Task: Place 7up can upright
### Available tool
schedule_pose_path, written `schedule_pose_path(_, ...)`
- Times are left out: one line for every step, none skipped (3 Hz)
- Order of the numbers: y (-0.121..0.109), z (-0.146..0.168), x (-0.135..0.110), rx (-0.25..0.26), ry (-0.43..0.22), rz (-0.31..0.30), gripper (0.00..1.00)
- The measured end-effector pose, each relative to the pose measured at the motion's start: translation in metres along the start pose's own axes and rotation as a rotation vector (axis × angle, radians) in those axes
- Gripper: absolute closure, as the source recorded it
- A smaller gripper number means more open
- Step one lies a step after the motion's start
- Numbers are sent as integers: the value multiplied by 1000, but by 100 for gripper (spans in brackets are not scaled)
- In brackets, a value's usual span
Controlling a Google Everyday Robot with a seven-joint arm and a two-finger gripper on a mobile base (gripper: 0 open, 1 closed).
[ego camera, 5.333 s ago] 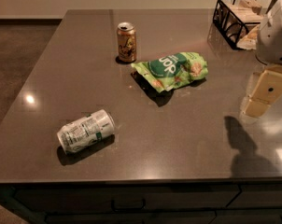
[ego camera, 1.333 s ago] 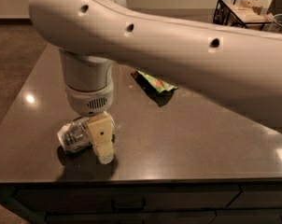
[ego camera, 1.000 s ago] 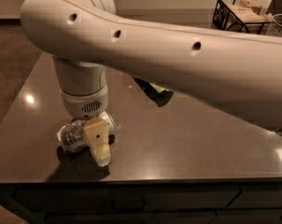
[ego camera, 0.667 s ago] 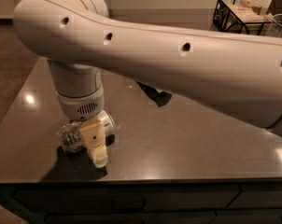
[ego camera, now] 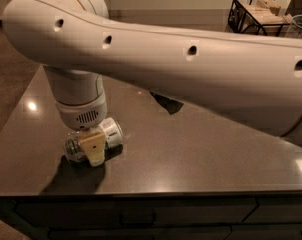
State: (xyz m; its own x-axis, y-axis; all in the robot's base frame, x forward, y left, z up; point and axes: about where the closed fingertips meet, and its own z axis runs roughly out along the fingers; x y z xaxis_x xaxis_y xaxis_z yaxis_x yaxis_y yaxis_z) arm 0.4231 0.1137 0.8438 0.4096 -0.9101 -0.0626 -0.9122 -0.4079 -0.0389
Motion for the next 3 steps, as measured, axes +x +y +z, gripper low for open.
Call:
schedule_pose_path(-2, -8, 7, 8, -29, 44, 64)
schedule_pose_path(-11, -29, 23, 16, -129, 112, 88)
schedule_pose_path(-23, -57, 37, 36, -280, 174, 100)
